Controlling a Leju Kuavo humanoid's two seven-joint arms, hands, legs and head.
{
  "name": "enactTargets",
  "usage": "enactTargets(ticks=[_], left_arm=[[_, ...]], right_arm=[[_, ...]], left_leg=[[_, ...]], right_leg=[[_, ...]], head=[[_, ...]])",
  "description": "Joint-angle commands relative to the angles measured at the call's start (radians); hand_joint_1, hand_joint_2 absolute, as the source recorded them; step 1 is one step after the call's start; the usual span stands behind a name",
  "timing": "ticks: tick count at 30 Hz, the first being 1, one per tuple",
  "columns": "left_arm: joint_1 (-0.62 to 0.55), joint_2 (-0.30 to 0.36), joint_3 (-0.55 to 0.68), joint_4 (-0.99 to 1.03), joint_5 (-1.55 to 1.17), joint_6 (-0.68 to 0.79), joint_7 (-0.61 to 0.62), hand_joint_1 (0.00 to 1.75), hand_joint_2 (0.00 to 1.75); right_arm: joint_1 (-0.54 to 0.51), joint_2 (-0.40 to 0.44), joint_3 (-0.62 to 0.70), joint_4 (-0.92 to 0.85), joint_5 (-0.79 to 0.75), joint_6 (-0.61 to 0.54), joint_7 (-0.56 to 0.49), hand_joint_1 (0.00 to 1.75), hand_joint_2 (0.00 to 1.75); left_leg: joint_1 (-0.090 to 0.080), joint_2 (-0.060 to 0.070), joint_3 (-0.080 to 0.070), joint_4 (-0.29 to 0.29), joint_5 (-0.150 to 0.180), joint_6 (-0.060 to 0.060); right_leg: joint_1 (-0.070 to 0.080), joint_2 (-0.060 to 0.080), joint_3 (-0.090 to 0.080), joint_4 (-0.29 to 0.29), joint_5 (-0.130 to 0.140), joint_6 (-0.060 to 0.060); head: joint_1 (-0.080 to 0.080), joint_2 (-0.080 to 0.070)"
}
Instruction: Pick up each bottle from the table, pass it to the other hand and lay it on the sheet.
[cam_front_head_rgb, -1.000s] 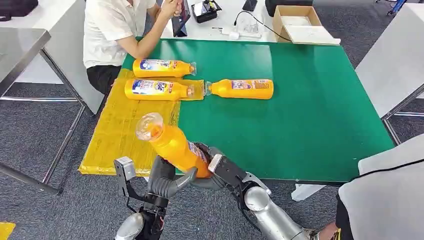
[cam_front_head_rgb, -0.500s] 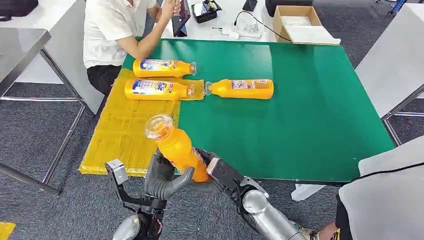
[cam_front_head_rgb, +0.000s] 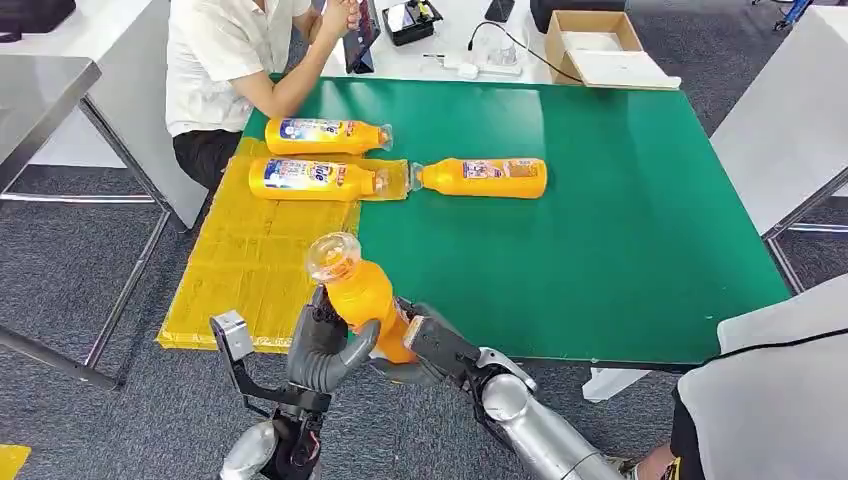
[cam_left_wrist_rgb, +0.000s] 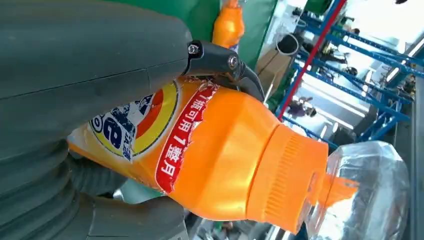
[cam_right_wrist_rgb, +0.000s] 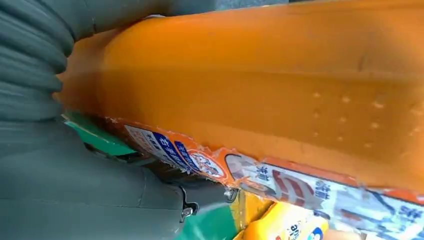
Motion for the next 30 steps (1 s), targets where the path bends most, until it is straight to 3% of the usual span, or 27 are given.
enactTargets(ticks=[1,7,9,10,11,13,14,30], left_arm=[[-0.045,0.030,-0.059,0.073,-0.028,-0.034,0.024,1.75,1.75],[-0.055,0.031,-0.060,0.097,-0.019,-0.052,0.033,1.75,1.75],[-0.059,0.024,-0.065,0.110,-0.019,-0.049,0.037,1.41,1.75],[-0.056,0.021,-0.071,0.115,-0.028,-0.041,0.035,1.71,1.75],[-0.052,0.020,-0.073,0.115,-0.027,-0.039,0.037,1.55,1.75],[-0.048,0.020,-0.075,0.116,-0.027,-0.039,0.036,1.55,1.75],[-0.047,0.024,-0.078,0.117,-0.029,-0.031,0.045,0.00,1.75],[-0.048,0.016,-0.064,0.151,-0.008,-0.003,0.082,0.00,1.75]], right_arm=[[-0.096,-0.007,0.084,0.084,0.025,-0.014,0.054,1.75,1.75],[-0.089,-0.012,0.071,0.096,-0.002,0.003,0.041,1.75,1.75],[-0.077,-0.021,0.052,0.088,-0.034,0.025,0.026,1.75,1.75],[-0.071,-0.026,0.047,0.080,-0.036,0.019,0.026,1.75,1.75],[-0.067,-0.029,0.045,0.071,-0.034,0.013,0.027,1.75,1.75],[-0.067,-0.029,0.045,0.070,-0.033,0.013,0.027,1.75,1.75],[-0.065,-0.029,0.043,0.064,-0.030,0.010,0.034,1.75,1.75],[-0.056,-0.033,0.044,0.055,-0.024,0.008,0.039,1.75,1.75]], left_leg=[[0.001,0.000,0.004,0.000,-0.001,-0.001],[0.000,0.000,0.003,-0.001,-0.001,-0.001],[0.000,-0.001,0.004,-0.001,-0.001,-0.001],[0.001,-0.001,0.006,-0.001,-0.001,-0.001],[0.000,-0.002,0.004,-0.001,-0.001,-0.001],[0.000,-0.001,0.005,-0.001,-0.001,-0.001],[0.001,0.000,0.005,-0.001,-0.001,-0.001],[0.000,0.000,0.003,-0.001,-0.001,-0.001]], right_leg=[[0.001,0.000,0.004,0.000,-0.001,-0.002],[0.000,-0.001,0.004,0.000,-0.001,-0.002],[0.001,-0.001,0.004,-0.001,-0.001,-0.002],[0.001,-0.001,0.006,-0.001,-0.002,-0.002],[0.001,-0.002,0.005,-0.001,-0.001,-0.002],[0.001,-0.001,0.005,-0.001,-0.002,-0.002],[0.001,0.000,0.005,-0.001,-0.001,-0.002],[0.000,0.000,0.003,-0.001,-0.001,-0.001]], head=[[0.000,0.000],[0.000,0.000],[0.000,0.000],[0.000,0.000],[0.000,0.000],[0.000,0.000],[0.000,0.000],[0.000,0.000]])
